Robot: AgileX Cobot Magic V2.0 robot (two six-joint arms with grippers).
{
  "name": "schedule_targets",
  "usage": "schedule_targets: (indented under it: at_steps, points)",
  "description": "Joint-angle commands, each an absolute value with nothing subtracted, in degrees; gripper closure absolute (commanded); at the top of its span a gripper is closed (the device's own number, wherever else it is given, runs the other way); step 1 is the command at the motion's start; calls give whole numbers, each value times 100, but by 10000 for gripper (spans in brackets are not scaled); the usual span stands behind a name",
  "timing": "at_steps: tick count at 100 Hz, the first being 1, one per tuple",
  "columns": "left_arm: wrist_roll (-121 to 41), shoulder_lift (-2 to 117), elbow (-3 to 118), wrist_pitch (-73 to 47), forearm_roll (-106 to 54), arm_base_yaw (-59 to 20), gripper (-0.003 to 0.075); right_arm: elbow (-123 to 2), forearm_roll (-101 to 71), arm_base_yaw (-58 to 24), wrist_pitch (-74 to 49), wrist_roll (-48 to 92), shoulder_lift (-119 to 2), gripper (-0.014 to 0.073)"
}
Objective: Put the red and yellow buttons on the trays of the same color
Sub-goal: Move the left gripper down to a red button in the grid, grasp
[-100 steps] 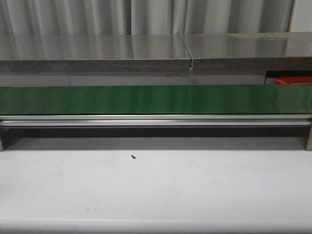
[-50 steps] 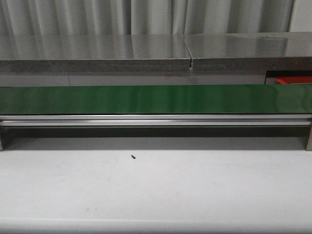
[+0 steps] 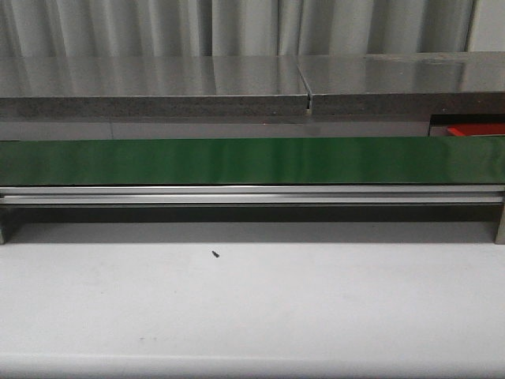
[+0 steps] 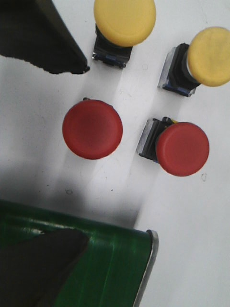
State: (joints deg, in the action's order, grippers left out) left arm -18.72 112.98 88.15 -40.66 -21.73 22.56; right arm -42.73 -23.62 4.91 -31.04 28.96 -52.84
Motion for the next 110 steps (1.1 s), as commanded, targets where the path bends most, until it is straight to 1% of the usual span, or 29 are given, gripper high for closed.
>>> schedule_targets:
  at_steps: [1, 43, 99, 104, 110]
  points:
    - [-1801, 11113, 9045, -3824, -2252, 2257, 113, -4425, -2473, 478, -2794, 2945, -5206, 660]
    - [-1796, 11416, 9133, -3404, -2118, 2257, 113, -4425, -2473, 478, -2794, 2945, -5206, 660]
    - [-1796, 11728, 9208, -3426, -2128, 2257, 113, -4425, -2473, 478, -2794, 2945, -5206, 660]
    - [-1796, 11728, 9216, -3414, -2128, 2257, 117, -4425, -2473, 478, -2794, 2945, -5206, 660]
    - [-1796, 11728, 9259, -3414, -2128, 2257, 141, -4425, -2473, 478, -2794, 2945, -5206, 660]
